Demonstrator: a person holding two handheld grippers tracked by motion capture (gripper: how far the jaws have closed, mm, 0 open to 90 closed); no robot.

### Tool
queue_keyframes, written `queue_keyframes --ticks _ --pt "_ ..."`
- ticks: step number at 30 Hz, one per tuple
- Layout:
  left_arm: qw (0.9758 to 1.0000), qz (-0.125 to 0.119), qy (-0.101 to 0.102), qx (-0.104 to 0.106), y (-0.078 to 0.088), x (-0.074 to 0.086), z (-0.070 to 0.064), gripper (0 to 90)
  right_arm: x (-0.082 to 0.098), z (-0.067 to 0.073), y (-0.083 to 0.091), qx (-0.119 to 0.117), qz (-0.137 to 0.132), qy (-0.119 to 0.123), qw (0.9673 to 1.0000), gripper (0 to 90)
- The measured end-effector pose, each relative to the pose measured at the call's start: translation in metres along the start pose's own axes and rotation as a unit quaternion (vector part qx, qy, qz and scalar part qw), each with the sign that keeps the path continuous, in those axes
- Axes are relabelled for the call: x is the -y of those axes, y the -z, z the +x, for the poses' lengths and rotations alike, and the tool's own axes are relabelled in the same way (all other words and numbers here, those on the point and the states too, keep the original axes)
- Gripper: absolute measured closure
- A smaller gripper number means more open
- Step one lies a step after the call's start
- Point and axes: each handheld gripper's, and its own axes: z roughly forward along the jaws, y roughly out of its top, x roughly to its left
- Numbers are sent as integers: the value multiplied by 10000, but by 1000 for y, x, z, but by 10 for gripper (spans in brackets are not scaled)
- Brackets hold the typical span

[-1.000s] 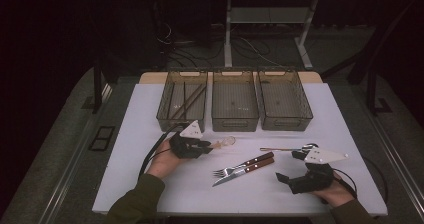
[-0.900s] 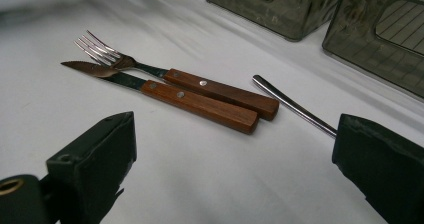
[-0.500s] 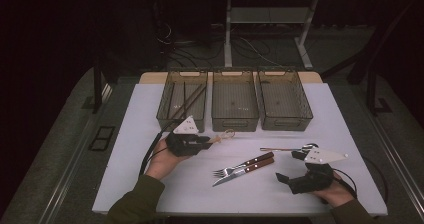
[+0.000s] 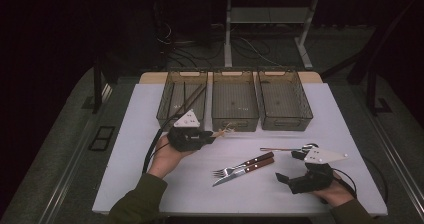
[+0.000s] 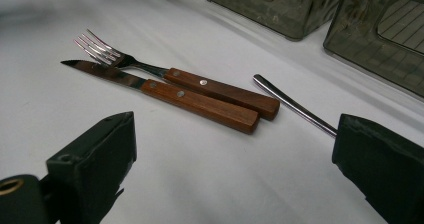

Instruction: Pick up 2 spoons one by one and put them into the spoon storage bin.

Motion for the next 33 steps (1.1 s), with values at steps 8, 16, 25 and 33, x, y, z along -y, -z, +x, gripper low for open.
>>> queue_keyframes --ticks 8,16,25,33 --pt "10000 -50 17 27 -10 -12 3 750 0 0 0 -3 -5 7 10000 41" --pt "9999 -77 90 -8 -21 -30 13 750 0 0 1 -7 -31 7 10000 41" --pt "9998 -113 96 -111 -31 -56 26 750 0 0 1 -20 -37 -3 10000 41" --pt "9992 -30 181 -367 -47 -71 43 749 0 1 2 -52 -50 5 10000 41"
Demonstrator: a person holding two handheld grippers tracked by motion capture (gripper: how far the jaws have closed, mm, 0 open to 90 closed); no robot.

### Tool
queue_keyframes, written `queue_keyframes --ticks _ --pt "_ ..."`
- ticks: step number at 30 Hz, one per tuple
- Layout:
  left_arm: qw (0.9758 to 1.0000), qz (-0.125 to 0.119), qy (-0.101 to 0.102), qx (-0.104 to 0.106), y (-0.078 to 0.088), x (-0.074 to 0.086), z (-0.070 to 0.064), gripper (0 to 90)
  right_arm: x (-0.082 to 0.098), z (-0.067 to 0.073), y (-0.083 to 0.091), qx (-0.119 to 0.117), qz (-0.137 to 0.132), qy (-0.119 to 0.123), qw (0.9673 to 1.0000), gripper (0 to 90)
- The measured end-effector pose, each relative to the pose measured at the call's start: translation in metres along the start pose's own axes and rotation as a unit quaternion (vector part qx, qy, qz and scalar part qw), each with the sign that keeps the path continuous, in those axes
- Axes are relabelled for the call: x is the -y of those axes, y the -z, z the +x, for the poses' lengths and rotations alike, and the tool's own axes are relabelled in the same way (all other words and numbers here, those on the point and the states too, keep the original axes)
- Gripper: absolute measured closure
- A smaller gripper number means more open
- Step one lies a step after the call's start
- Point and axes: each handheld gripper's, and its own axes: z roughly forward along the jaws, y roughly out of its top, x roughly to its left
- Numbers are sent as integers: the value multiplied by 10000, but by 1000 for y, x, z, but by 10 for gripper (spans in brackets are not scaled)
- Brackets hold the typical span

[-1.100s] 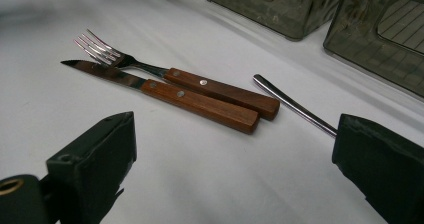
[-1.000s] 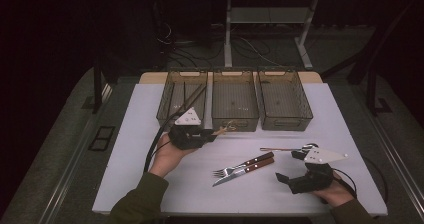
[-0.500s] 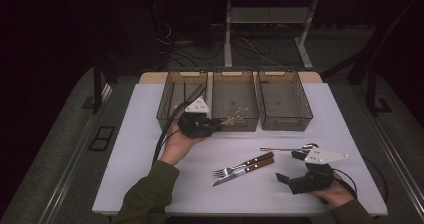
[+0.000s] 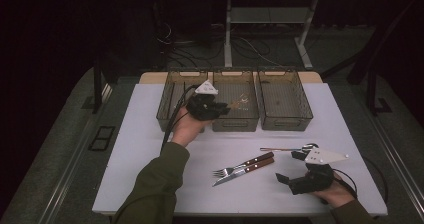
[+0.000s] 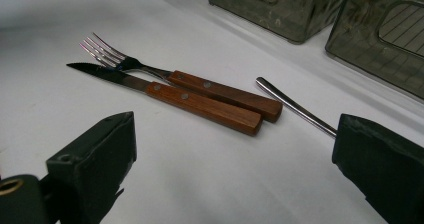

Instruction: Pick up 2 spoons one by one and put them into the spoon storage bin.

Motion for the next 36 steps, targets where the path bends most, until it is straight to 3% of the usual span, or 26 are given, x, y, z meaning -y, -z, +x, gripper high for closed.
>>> queue_keyframes --ticks 9,19,21,27,36 --pt "9992 206 202 -285 -28 -3 12 748 0 1 1 -18 -32 -17 10000 41" --pt "9949 684 474 -571 -48 3 19 747 -1 1 2 -31 -52 -4 10000 41" --pt "9945 718 533 -540 -49 3 20 746 -1 1 2 -44 -57 -10 10000 41" --pt "9946 653 608 -524 -51 3 19 742 -1 1 2 -42 -59 0 10000 41" --pt "9953 457 716 -471 -45 1 21 639 -1 1 2 -37 -60 5 10000 41"
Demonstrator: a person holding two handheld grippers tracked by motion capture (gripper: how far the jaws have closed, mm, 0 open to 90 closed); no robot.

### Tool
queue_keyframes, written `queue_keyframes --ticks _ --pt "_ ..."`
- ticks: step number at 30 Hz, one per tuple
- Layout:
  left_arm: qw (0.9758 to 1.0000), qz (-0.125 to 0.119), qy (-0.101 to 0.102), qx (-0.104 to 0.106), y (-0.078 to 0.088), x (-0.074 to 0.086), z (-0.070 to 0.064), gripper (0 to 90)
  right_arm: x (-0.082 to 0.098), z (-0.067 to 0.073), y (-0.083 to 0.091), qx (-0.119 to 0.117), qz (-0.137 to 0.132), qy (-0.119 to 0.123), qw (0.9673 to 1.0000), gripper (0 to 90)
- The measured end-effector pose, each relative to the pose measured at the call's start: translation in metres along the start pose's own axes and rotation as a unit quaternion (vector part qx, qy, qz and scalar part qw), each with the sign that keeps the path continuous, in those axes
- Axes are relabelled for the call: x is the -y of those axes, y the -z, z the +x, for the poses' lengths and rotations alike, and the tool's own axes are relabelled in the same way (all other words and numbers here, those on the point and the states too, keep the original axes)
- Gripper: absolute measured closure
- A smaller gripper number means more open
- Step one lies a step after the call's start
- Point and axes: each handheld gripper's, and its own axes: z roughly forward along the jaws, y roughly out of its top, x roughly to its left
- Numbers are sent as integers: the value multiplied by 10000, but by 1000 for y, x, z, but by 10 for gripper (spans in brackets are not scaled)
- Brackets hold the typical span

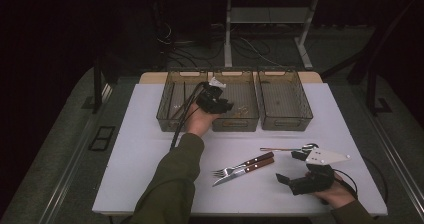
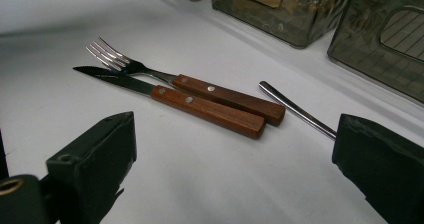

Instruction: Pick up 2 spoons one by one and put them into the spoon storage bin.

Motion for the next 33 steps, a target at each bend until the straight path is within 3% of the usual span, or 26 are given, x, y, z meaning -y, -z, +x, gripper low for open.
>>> queue_keyframes --ticks 4,6,21,25,30,33 --pt "10000 -54 -36 22 4 -2 -1 595 0 0 0 5 3 -4 10000 41" --pt "9998 -175 48 71 6 -2 -2 574 0 0 0 0 9 1 10000 41" --pt "9981 -333 -276 428 31 -4 -18 444 0 0 -1 12 21 6 10000 41" --pt "9970 -439 -278 576 39 1 -20 423 0 0 0 15 18 -2 10000 41" --pt "9960 -522 -450 575 51 10 -25 389 0 0 0 -1 7 -6 10000 41" --pt "9953 -618 -445 603 60 19 -29 363 0 0 0 -5 -10 13 10000 41"
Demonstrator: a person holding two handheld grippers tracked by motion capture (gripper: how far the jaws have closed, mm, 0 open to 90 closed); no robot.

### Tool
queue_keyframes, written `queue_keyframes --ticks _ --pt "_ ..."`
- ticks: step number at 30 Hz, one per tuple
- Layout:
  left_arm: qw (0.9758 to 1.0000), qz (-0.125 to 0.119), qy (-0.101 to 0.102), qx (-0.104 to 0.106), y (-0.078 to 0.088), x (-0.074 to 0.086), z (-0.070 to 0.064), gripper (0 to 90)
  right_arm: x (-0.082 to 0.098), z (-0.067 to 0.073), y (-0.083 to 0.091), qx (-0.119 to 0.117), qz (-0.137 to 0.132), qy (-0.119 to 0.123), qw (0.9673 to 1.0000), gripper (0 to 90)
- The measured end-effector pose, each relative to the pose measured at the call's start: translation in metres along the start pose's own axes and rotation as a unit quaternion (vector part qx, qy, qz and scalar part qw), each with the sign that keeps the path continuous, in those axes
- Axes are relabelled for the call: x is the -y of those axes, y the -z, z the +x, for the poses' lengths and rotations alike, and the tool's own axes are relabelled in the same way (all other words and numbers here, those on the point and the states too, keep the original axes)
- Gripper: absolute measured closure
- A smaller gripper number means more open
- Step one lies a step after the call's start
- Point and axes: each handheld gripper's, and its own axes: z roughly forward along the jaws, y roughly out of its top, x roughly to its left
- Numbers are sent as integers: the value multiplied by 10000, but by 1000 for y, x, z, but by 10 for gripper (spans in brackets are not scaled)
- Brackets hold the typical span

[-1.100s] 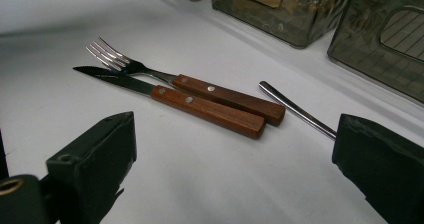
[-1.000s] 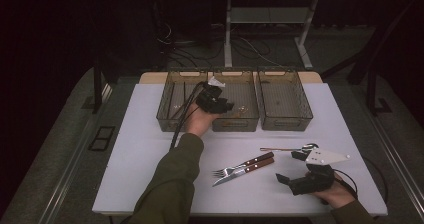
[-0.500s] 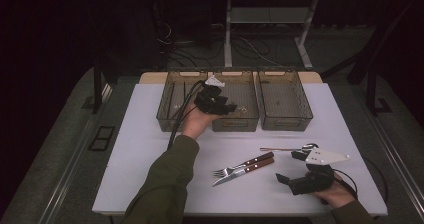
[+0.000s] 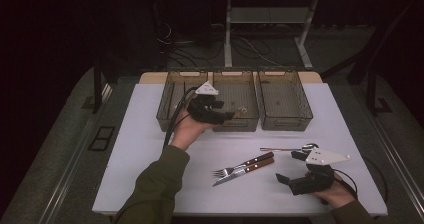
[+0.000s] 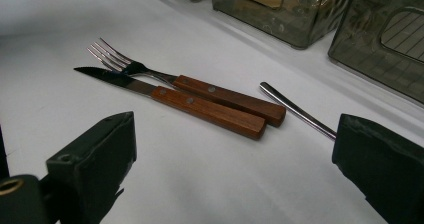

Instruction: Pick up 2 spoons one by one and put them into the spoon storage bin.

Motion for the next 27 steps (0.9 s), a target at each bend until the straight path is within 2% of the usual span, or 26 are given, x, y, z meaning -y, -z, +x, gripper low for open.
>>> queue_keyframes --ticks 5,13,16,23,27 --pt "10000 3 -77 11 14 14 -6 322 0 1 0 -9 -1 0 10000 41" --pt "10000 -80 -2 -37 35 46 -14 276 0 0 0 -10 -52 -34 10000 41" --pt "9999 -107 18 -21 43 60 -15 262 -1 -1 0 59 -69 -84 9999 41" --pt "9997 -225 106 -84 61 87 -18 201 -1 -2 0 108 -20 -156 9998 41" --pt "9996 -218 81 -128 70 101 -21 159 -2 -3 0 50 23 -235 9997 41"
